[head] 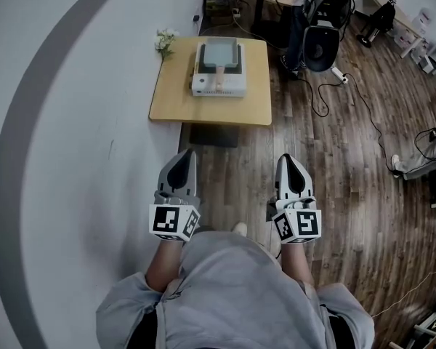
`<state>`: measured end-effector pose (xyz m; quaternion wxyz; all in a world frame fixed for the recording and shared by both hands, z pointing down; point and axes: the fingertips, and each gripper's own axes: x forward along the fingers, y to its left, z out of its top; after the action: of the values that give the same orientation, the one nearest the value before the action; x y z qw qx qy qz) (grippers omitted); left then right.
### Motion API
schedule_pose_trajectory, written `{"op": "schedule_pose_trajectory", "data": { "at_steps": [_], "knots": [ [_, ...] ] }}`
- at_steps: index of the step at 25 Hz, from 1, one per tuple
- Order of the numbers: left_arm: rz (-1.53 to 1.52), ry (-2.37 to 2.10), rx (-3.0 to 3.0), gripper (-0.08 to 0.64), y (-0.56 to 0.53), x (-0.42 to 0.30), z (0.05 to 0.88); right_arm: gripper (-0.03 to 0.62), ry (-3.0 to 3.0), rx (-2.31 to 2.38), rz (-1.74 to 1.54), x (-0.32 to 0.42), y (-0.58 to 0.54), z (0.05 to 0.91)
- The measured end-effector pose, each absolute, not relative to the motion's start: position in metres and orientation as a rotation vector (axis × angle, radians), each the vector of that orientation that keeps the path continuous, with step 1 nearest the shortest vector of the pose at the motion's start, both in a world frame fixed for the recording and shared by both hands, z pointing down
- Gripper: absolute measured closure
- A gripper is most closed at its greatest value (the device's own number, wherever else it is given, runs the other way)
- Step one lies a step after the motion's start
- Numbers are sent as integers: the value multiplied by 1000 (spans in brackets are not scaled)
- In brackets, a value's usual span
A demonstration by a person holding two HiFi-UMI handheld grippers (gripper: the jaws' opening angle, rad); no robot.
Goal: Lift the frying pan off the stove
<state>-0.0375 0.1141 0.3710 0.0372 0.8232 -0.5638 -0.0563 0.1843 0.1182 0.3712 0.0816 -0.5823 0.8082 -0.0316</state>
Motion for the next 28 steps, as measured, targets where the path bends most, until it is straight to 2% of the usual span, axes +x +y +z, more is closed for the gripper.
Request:
{"op": "schedule_pose_trajectory", "data": {
  "at_steps": [15,28],
  "knots": [
    [-129,-1750,2485,558,110,-10,384,594,2462,-1707,-162,210,106,392],
    [-189,-1716,2506,558,3,-36,387,594,2455,-1747,-143,184,9,392]
  ]
}}
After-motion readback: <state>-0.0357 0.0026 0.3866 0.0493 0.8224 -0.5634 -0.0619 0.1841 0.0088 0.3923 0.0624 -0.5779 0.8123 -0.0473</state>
